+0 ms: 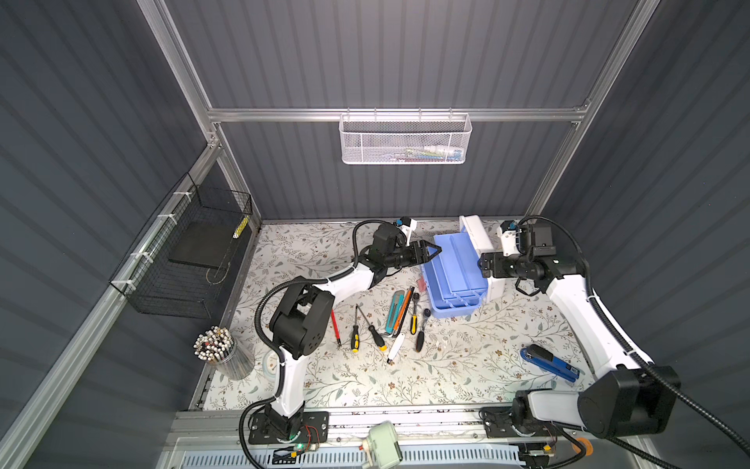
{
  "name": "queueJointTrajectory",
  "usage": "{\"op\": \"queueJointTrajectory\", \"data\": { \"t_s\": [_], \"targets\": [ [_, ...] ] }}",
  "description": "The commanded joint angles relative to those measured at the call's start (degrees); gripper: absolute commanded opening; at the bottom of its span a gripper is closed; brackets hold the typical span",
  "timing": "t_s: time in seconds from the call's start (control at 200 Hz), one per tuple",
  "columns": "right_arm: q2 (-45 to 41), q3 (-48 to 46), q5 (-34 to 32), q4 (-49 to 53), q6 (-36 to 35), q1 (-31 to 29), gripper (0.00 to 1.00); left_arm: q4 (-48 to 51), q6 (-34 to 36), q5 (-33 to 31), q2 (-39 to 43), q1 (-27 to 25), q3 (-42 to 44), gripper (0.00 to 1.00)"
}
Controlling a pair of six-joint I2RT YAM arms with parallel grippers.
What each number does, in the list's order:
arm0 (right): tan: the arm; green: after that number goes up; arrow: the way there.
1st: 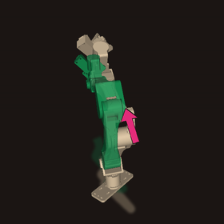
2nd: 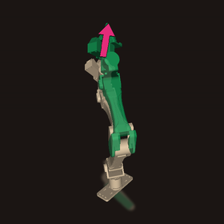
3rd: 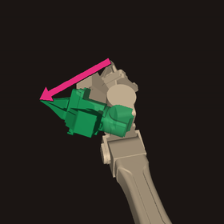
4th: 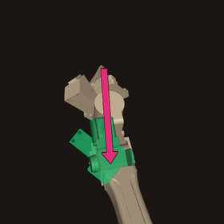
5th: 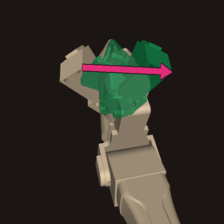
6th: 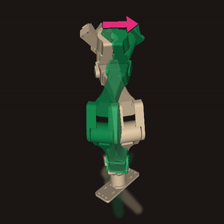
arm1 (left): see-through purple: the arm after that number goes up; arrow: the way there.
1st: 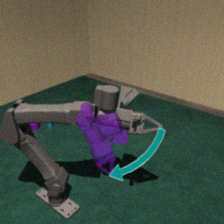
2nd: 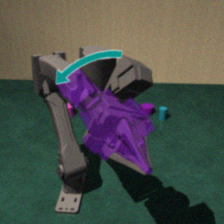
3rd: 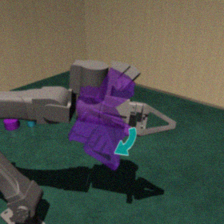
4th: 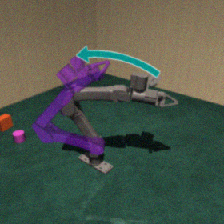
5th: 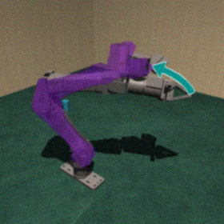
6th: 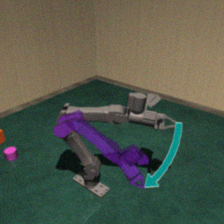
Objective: Pack the tool kit
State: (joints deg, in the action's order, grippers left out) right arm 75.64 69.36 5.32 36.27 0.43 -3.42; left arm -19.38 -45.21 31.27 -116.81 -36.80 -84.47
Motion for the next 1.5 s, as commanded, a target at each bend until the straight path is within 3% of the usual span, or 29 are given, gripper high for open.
{"op": "queueJointTrajectory", "data": {
  "t_s": [0.0, 0.885, 1.186, 1.496],
  "targets": [
    [-0.2, -1.0, 2.7, -1.0, 0.8, 1.0, 0.96, 4.2, 3.5, -0.6, -2.2, -0.8, -0.4, 0.69],
    [1.3, -3.0, 2.2, -2.9, 1.2, 9.2, 0.99, 2.6, 1.5, -0.3, -9.5, -1.5, -2.4, 0.68],
    [2.3, -3.5, -1.9, -4.2, 1.1, 10.1, 0.99, 2.1, 1.5, -0.1, -9.7, -1.5, -2.0, 0.69],
    [2.3, -4.1, 1.1, -4.6, 2.2, 10.0, 0.99, 0.6, 0.5, 0.4, -10.5, -1.4, -1.7, 0.69]
  ]
}}
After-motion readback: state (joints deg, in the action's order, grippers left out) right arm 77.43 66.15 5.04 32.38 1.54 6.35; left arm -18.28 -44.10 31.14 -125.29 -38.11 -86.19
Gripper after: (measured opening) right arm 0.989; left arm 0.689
